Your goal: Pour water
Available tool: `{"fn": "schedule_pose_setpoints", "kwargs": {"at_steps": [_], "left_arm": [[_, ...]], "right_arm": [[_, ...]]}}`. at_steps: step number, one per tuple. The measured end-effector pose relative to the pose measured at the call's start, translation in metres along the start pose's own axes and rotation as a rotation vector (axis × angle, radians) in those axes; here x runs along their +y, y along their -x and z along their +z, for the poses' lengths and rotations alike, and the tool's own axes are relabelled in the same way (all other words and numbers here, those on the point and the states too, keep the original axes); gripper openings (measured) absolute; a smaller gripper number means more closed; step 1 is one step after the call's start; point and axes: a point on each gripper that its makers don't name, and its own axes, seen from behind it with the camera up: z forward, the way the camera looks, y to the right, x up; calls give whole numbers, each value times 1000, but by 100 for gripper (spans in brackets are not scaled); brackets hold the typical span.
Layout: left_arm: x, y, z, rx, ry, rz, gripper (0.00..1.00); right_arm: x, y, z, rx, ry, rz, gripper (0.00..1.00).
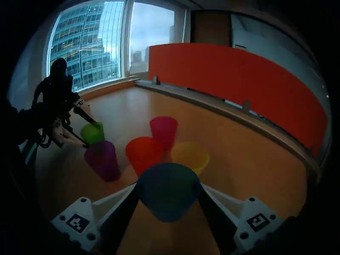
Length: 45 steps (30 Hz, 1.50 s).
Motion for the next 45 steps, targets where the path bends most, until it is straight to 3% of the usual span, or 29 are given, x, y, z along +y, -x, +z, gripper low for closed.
{"fn": "schedule_pose_setpoints", "kwargs": {"at_steps": [17,30,35,45], "left_arm": [[-2,18,-17,-4,-30,-23,100],[-1,25,-22,-8,-39,-28,100],[-1,23,-24,-1,-40,-33,100],[-6,25,-36,22,-76,-60,100]], "right_arm": [[-5,32,13,-44,3,2,93],[-5,42,5,-49,13,15,93],[-5,44,5,-50,16,28,100],[-9,45,-8,-37,31,44,100]]}}
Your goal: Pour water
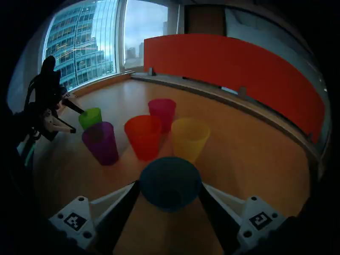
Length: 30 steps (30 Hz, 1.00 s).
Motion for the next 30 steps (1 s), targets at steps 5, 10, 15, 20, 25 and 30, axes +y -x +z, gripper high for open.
{"fn": "schedule_pose_setpoints", "kwargs": {"at_steps": [5,10,15,20,25,30], "left_arm": [[-4,1,-9,19,-24,-24,100],[-7,0,-19,44,-50,-45,100],[-10,-2,-29,71,-77,-65,100],[-11,-10,-36,113,-105,-74,100],[-13,-18,-41,152,-139,-83,100],[-20,-30,-49,206,-182,-105,100]], "right_arm": [[0,4,-12,7,13,14,100],[2,11,-26,15,36,21,100],[4,15,-40,24,60,27,100],[6,14,-52,51,84,39,100],[6,8,-61,90,99,62,100],[10,-5,-74,149,125,77,100]]}}
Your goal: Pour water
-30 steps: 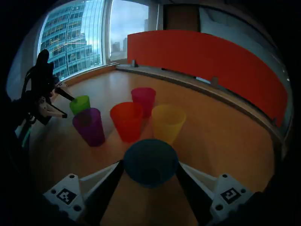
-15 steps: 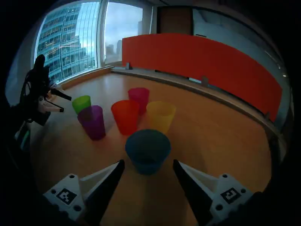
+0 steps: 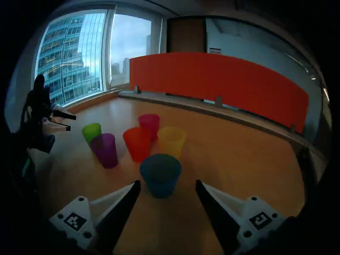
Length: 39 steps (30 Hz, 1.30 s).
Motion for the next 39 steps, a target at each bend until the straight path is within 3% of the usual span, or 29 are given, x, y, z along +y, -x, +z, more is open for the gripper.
{"fn": "schedule_pose_setpoints", "kwargs": {"at_steps": [6,14,23,32,39], "left_arm": [[-16,-25,-12,96,-71,-44,100],[-40,-63,-31,225,-199,-48,100],[-48,-90,-48,329,-293,-43,100],[-52,-98,-52,372,-367,-53,100],[-57,-97,-57,387,-431,-47,100]], "right_arm": [[10,-33,-15,108,58,5,100],[27,-73,-30,250,168,-12,100],[39,-98,-42,354,304,-48,100],[60,-110,-54,447,448,-22,100],[64,-108,-54,465,503,-9,100]]}}
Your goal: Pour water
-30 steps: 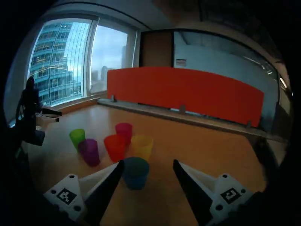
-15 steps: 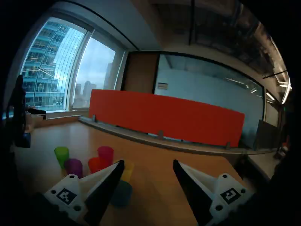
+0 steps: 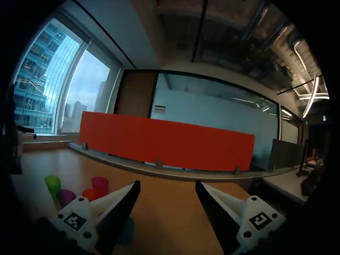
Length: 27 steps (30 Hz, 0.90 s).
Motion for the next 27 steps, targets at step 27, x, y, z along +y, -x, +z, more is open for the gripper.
{"fn": "schedule_pose_setpoints", "kwargs": {"at_steps": [27], "left_arm": [[-3,9,-8,69,-111,30,100]], "right_arm": [[3,7,-22,10,62,122,100]]}}
